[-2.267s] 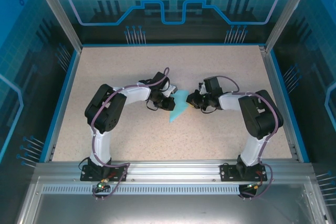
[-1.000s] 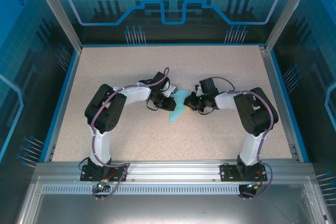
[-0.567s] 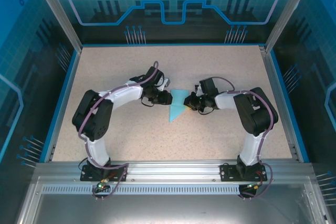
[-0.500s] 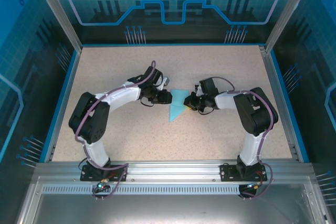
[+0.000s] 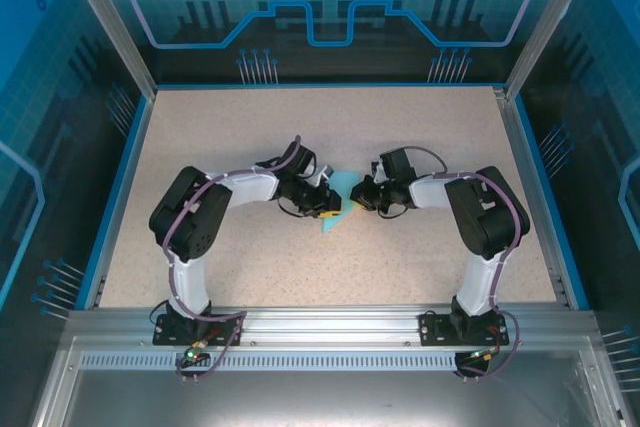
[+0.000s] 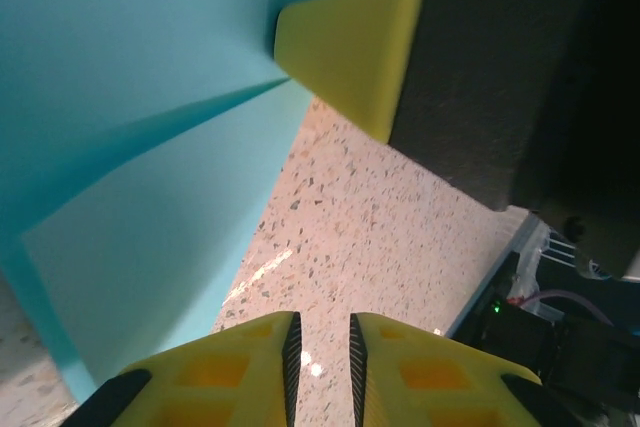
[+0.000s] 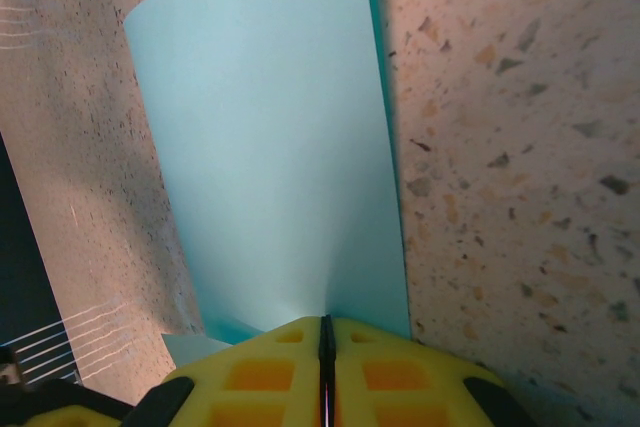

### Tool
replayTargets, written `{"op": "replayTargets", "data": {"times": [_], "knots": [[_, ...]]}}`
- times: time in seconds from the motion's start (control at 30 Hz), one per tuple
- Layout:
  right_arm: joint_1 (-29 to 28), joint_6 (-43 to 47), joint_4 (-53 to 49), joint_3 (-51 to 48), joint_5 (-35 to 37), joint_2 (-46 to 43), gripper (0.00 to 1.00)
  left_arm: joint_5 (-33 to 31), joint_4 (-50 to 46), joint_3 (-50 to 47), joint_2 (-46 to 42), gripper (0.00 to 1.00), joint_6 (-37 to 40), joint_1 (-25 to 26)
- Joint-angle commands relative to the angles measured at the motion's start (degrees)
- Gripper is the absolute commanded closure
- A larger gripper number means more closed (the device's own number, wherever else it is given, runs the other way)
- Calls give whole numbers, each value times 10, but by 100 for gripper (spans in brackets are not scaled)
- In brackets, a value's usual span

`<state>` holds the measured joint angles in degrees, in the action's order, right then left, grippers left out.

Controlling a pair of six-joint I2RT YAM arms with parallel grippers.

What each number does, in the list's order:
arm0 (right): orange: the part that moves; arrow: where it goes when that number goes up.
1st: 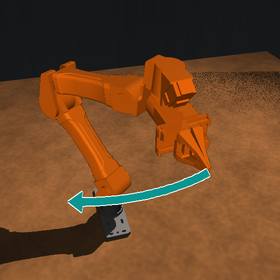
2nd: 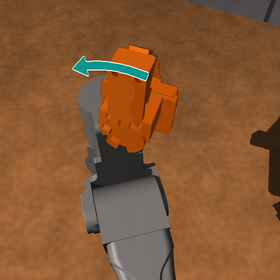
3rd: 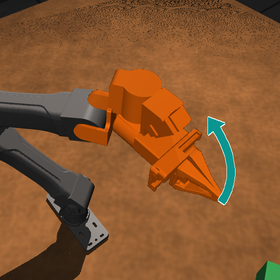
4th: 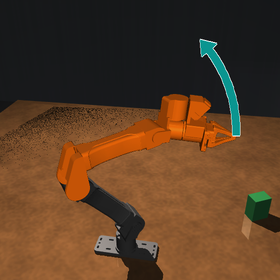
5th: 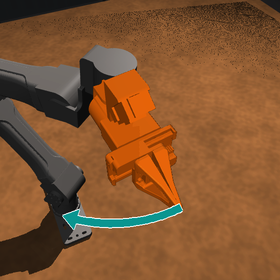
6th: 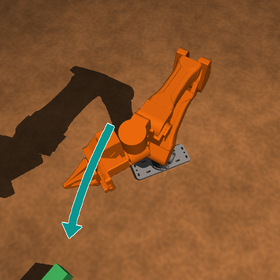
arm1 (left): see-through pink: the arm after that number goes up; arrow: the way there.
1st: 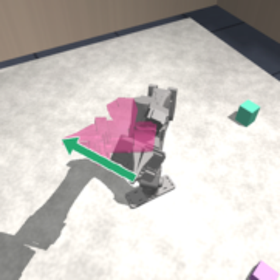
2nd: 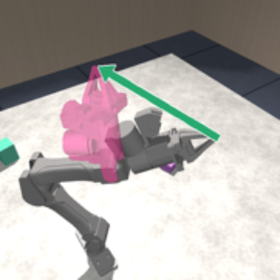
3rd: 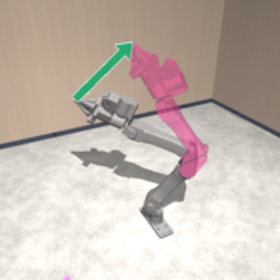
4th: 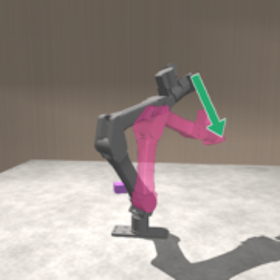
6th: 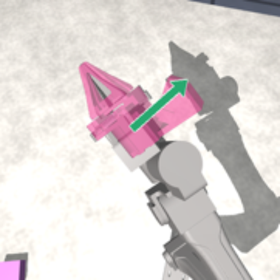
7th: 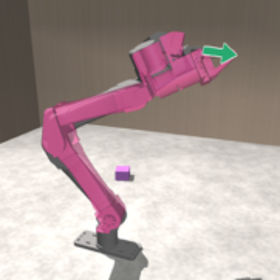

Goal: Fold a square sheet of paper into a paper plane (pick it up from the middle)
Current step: Third fold the triangle at the center of the table.

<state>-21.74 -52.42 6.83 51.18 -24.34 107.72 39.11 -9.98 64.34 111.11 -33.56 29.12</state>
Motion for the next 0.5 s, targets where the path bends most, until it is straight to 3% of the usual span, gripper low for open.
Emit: {"op": "replayTargets", "data": {"times": [0.0,0.47], "knots": [[-7,6,-22,5,9,33,90,47,-18,13,19,77,8,8],[-6,11,-35,2,17,32,90,-32,-110,14,32,79,71,5]]}}
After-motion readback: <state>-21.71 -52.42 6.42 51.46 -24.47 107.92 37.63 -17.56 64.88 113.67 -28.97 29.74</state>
